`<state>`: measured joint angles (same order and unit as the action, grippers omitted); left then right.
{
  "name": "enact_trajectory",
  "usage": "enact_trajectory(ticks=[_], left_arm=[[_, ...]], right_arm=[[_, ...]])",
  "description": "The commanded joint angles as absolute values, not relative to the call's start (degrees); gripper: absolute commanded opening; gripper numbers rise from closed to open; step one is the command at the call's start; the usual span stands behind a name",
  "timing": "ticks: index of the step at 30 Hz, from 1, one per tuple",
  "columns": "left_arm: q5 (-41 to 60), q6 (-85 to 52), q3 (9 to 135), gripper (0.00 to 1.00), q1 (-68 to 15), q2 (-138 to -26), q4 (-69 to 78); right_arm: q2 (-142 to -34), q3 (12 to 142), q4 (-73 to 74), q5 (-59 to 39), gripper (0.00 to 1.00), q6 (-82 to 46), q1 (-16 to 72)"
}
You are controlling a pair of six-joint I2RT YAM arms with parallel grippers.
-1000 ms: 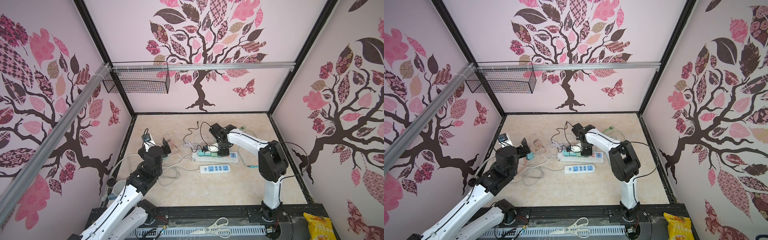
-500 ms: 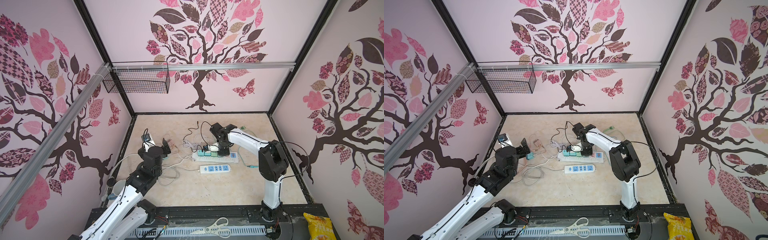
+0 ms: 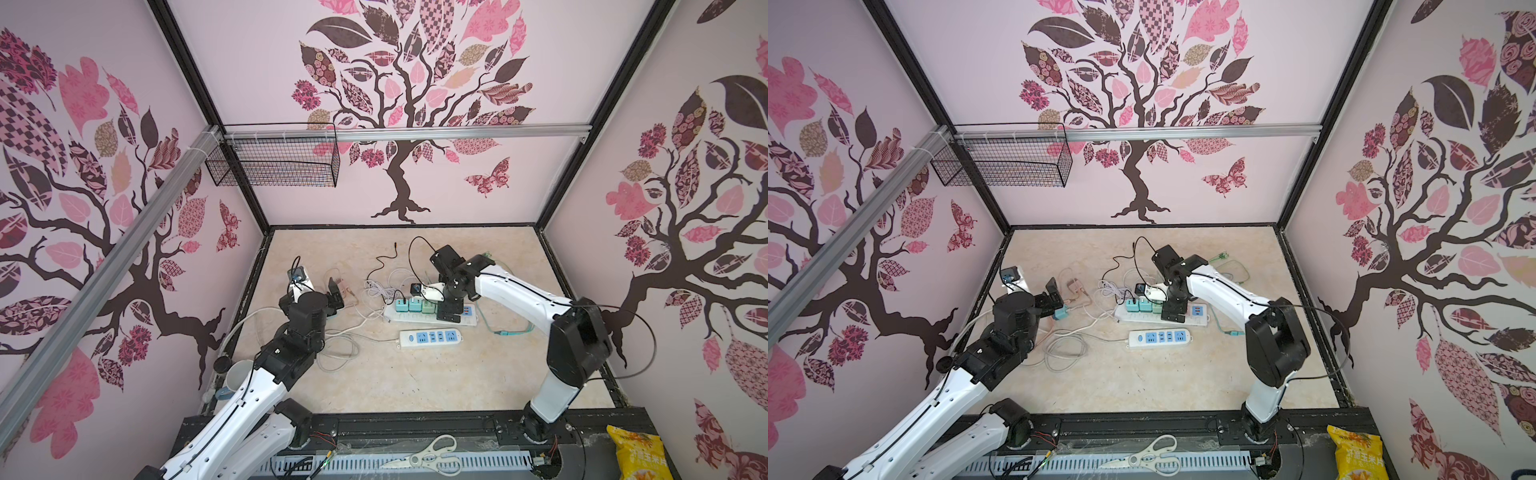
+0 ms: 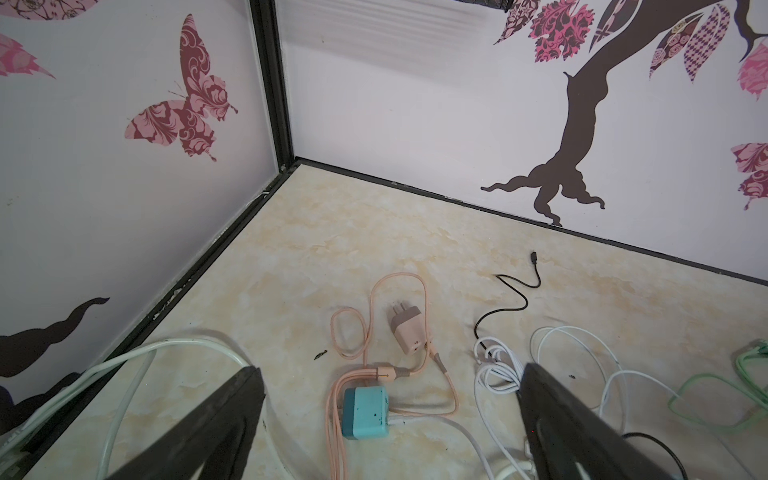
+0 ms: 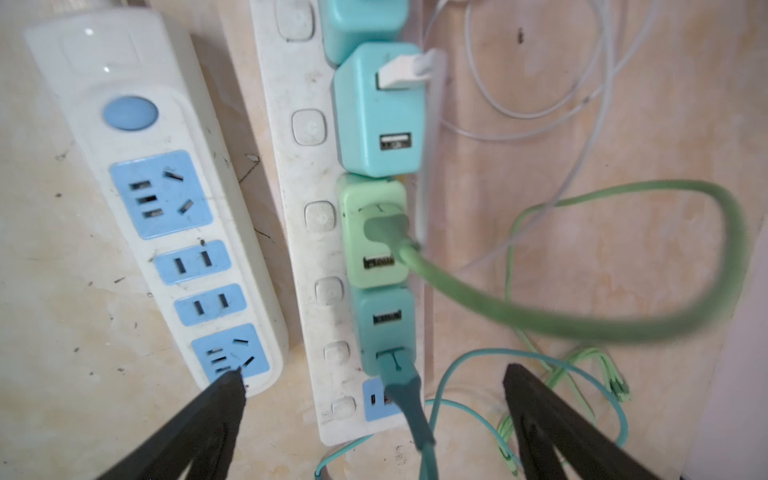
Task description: Insert the plug
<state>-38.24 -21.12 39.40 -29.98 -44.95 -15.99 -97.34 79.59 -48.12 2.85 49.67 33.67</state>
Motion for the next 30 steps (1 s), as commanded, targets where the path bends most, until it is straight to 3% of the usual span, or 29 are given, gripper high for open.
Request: enact_trajectory(ticks=[1, 6, 12, 15, 19, 22, 30], left_arm=[[-35.8, -20.6, 42.5, 0.98, -29.8, -44.8, -16.9], [-32.6, -19.7, 41.7, 0.98, -29.7, -44.7, -15.0], [-17.2, -22.8, 42.3, 0.98, -29.7, -47.1, -12.1], [-10.7, -23.5, 44.9, 0.98, -29.7, -51.6, -15.2], [-5.5, -26.7, 49.1, 0.98, -29.8, -59.7, -23.3], [-0.9, -30.3, 48.6, 0.98, -30.3, -63.2, -25.0], [6.0, -38.4, 43.6, 0.98, -35.9, -67.2, -24.8]], right_arm=[[-91.0, 80.3, -44.7, 4.7, 1.0, 35.9, 33.8], [-80.1, 70.2, -26.6, 16.9, 1.0, 4.9, 33.6], [-65.6, 50.6, -13.8, 16.0, 1.0, -25.8, 31.6], [-58.0, 39.8, -8.1, 6.6, 1.0, -38.8, 22.2], [-51.6, 29.0, -4.2, -5.8, 1.0, -46.6, 10.4], [-50.1, 25.7, -5.8, -3.6, 1.0, -45.8, 9.8], [-57.6, 21.9, 0.4, -11.5, 0.9, -45.8, 9.8]])
